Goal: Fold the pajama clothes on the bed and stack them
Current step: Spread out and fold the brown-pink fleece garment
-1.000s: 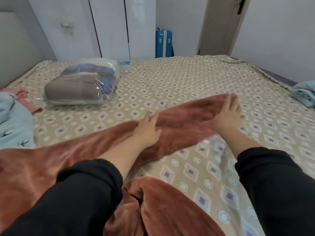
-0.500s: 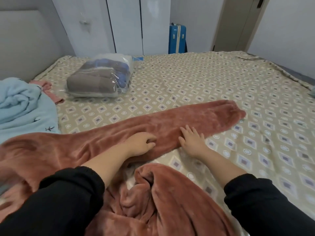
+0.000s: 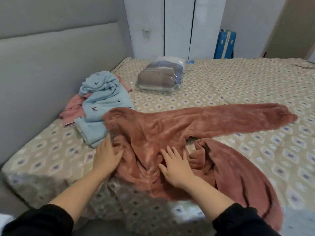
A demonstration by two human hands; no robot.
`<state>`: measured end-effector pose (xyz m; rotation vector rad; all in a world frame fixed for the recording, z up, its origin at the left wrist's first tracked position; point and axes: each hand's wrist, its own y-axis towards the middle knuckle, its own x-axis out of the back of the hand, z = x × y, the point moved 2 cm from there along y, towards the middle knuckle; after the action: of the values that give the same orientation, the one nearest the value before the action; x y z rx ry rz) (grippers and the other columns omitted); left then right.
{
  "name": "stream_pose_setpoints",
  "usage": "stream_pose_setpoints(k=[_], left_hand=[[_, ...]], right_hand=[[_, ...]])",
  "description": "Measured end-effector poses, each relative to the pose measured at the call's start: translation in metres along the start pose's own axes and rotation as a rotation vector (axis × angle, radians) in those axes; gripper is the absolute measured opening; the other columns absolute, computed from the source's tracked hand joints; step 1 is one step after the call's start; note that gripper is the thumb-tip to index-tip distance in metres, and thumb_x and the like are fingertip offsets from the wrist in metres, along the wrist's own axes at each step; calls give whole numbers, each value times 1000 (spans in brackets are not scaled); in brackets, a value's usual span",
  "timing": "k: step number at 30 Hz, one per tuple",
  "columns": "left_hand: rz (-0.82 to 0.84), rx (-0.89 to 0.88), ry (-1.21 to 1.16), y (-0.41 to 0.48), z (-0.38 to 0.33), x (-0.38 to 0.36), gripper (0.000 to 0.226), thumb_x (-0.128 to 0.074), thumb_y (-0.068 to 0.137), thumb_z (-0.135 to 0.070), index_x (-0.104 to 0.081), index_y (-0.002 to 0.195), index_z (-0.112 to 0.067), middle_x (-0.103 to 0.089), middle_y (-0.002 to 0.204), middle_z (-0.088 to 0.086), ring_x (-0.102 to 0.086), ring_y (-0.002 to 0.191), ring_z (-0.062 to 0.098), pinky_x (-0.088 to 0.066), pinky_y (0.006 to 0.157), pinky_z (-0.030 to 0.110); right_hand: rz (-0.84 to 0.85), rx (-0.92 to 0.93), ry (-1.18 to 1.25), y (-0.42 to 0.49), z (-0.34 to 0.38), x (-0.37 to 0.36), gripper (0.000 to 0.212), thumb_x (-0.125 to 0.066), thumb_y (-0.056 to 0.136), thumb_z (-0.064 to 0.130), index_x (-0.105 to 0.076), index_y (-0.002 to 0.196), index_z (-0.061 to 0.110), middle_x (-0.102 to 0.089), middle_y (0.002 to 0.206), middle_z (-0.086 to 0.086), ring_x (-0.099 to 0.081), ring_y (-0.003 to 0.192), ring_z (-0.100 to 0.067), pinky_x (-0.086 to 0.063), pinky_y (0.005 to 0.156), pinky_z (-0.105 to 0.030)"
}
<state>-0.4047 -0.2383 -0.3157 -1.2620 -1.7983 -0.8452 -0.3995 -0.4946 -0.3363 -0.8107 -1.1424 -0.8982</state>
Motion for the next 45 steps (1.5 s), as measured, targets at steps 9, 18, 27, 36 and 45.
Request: stream_pose_setpoints(k=[9, 18, 27, 36, 45], left_hand=[[38, 623, -947, -30, 18, 0, 106, -84, 59, -38, -30, 144, -5, -57, 128, 21, -61, 111, 35, -52, 93, 49], [-382, 593, -1139, -63, 35, 43, 18, -56, 70, 6, -58, 76, -11, -58, 70, 4, -53, 60, 19, -42, 50, 23], [98, 431, -51, -83, 117, 78, 11, -54, 88, -21, -57, 79, -15, -61, 78, 3, -56, 69, 19, -41, 61, 28], [96, 237, -409, 20, 50, 18, 42, -51, 91, -46, -63, 118, -16, -65, 119, 6, -59, 110, 25, -45, 93, 32], [-63, 407, -828, 109, 38, 13, 81, -77, 74, -40, -37, 141, -19, -52, 127, 7, -54, 106, 22, -44, 85, 30]], right_hand=[[-18, -61, 38, -16, 6, -24, 64, -27, 96, 57, -18, 152, 28, -8, 162, 4, -4, 148, -14, 2, 117, -46], [-5, -177, 156, -21, 5, 0, 65, -45, 95, 46, -25, 150, 18, -20, 159, -1, -18, 146, -18, -15, 115, -49], [-191, -167, 136, -10, 13, 12, 57, -47, 95, 31, -31, 146, 12, -26, 155, -12, -23, 143, -29, -19, 115, -52], [56, -296, 13, 18, -16, -29, 75, -24, 95, 58, 5, 154, 21, 11, 161, -2, 9, 148, -23, 7, 116, -51], [83, -303, 45, 32, -28, -48, 77, -24, 94, 60, 10, 153, 23, 15, 161, 0, 12, 147, -22, 2, 116, -51]])
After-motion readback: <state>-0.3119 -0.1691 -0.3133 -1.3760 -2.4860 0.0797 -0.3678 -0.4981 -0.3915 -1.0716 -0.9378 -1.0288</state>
